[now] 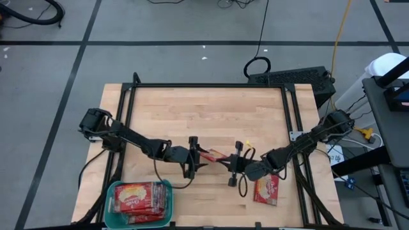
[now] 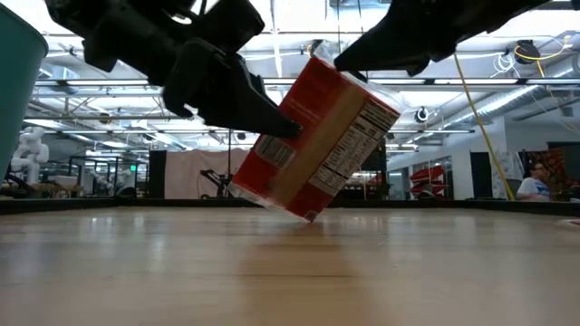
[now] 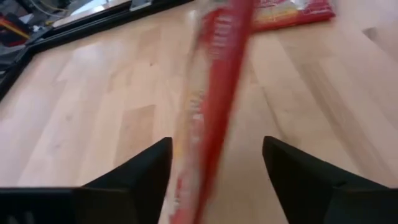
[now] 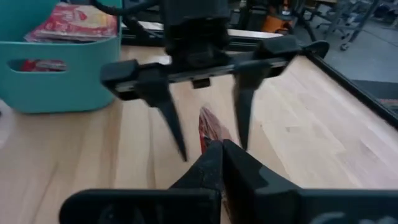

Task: Sort popcorn bags into baskets
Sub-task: Put the red popcorn bag into the blue container

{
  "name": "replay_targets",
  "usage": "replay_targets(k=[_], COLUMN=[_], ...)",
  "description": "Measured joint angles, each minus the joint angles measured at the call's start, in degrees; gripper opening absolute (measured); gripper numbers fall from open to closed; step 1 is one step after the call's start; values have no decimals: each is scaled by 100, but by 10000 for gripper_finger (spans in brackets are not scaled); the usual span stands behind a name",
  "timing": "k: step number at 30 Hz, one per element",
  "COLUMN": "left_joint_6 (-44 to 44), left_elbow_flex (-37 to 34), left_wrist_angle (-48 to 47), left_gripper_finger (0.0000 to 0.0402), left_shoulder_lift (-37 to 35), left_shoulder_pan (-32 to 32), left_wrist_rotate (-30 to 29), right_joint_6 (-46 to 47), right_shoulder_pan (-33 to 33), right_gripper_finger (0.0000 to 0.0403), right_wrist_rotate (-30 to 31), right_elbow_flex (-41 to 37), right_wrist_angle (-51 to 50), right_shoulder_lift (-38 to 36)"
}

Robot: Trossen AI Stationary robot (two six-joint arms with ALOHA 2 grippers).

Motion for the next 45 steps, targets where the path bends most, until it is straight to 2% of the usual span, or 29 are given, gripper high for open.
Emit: replay_targets(k=[4,10,12,14,17,23,26,29,32,39,45], left_joint_6=[-58,-100,-116,-256,-512,-1206,-1758,-2646,-3622,-5225,-6391], left_elbow_flex=[0,0,0,2,2,9,63,483,1131,2797,4054], left_wrist_angle=[1,-282,-634,-967,-1708,-3289,-4213,-5618,-6897,-8710,-10441], left_gripper_finger=[199,45,19,24,29,18,18,19,19,18,18], left_shoulder_lift=[0,-83,-327,-619,-1221,-2552,-3140,-3400,-3354,-2791,-1990], left_shoulder_pan=[160,204,151,95,-90,-510,-785,-1112,-1519,-2470,-3013], left_wrist_rotate=[-140,-127,-137,-162,-525,-914,-1125,-1263,-1352,-1246,-563], right_joint_6=[0,-2,0,42,55,-26,13,148,335,928,874], right_shoulder_pan=[-130,-177,-179,-175,-152,-122,-124,-123,-124,-114,67], right_gripper_finger=[0,0,0,0,6,38,58,74,86,98,99], right_wrist_rotate=[-229,-325,-327,-313,-163,-10,-6,-8,-7,-29,-44], right_elbow_flex=[0,2,5,21,16,9,9,-39,-150,-546,-744], right_wrist_angle=[200,222,231,288,293,280,253,219,238,482,1167], right_shoulder_lift=[2,0,0,-6,-4,-2,-2,-2,-2,0,0])
